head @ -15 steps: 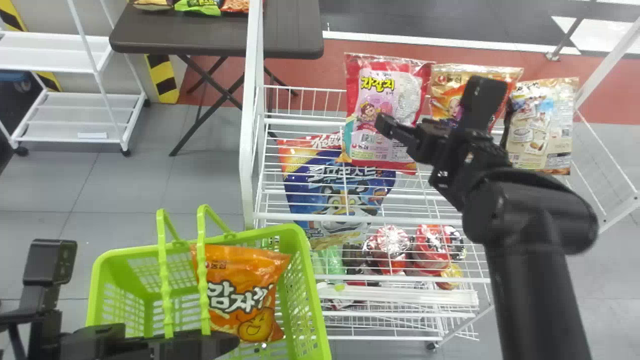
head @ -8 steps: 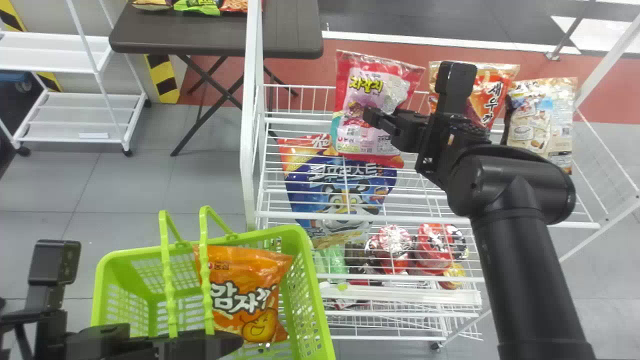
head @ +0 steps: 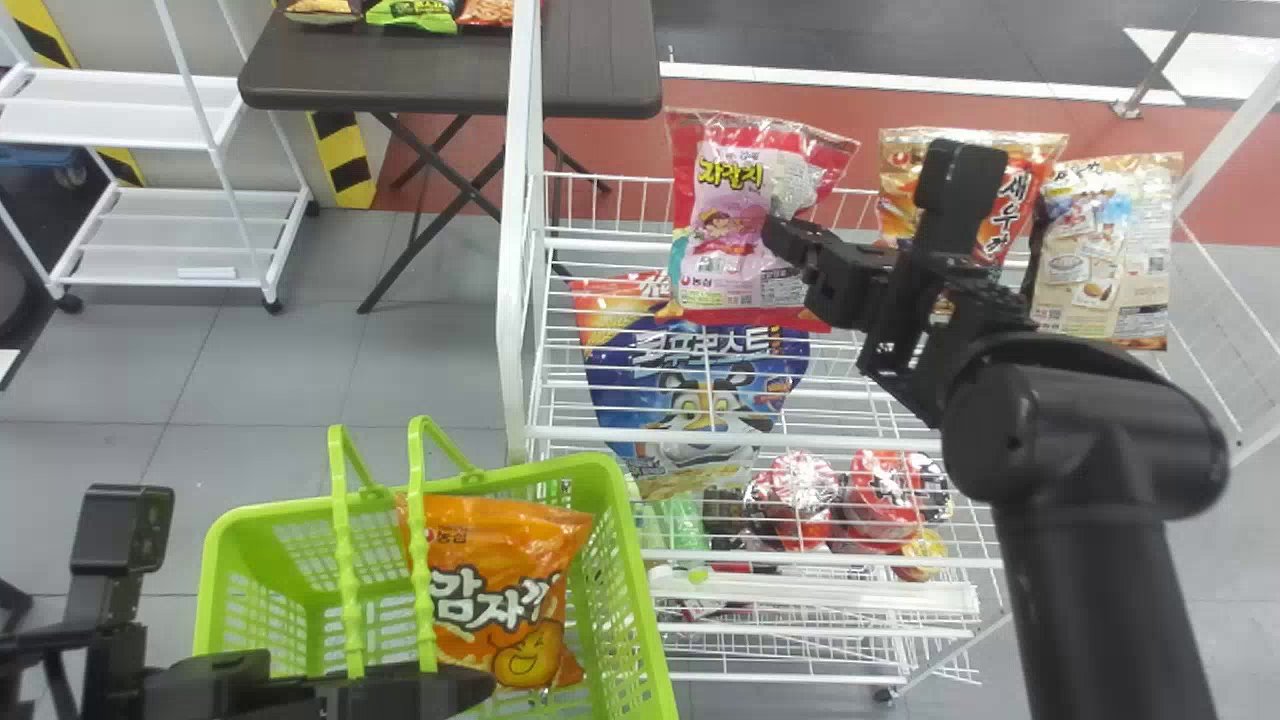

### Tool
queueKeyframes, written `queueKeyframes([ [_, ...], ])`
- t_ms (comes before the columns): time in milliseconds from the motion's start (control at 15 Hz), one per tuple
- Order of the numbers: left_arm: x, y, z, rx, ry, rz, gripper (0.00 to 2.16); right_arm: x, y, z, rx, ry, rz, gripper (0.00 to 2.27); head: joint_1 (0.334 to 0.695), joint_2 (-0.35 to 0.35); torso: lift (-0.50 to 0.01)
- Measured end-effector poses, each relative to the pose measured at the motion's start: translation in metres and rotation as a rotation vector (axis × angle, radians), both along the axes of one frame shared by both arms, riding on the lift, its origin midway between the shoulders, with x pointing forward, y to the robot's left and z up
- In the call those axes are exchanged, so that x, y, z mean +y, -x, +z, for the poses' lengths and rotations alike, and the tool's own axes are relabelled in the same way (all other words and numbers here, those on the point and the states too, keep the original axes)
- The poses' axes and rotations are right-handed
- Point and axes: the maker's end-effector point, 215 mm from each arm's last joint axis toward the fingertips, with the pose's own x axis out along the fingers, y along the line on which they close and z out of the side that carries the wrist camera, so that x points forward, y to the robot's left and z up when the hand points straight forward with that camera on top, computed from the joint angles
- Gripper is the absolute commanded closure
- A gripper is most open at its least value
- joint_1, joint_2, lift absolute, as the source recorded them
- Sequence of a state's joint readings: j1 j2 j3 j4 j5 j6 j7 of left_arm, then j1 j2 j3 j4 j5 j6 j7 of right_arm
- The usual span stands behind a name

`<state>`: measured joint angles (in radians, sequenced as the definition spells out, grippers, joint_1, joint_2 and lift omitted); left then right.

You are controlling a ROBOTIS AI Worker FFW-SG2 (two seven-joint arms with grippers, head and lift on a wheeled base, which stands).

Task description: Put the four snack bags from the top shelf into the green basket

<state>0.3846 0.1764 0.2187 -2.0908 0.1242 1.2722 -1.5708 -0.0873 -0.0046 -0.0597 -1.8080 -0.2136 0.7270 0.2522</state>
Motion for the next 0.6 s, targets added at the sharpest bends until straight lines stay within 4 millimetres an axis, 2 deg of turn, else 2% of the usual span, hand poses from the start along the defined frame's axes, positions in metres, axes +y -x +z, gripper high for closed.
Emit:
queueKeyframes([
  [133,0.0,0.0,0.0,-0.001,-0.001,0.001,2.15,0.02,0.044,0.01,0.037,-0.027,0.047,2.26,0.695,-0.043,0.0],
  [267,0.0,-0.001,0.0,-0.002,-0.002,0.0,2.15,0.045,0.09,0.012,0.097,-0.048,0.109,2.26,0.695,0.002,0.0],
  [467,-0.002,-0.003,0.001,-0.005,-0.002,-0.005,2.15,0.097,0.166,-0.012,0.255,-0.061,0.243,2.26,0.695,0.068,0.0],
  [600,-0.004,-0.004,0.001,-0.008,-0.002,-0.008,2.15,0.126,0.201,-0.029,0.337,-0.057,0.318,2.26,0.695,0.148,0.0],
])
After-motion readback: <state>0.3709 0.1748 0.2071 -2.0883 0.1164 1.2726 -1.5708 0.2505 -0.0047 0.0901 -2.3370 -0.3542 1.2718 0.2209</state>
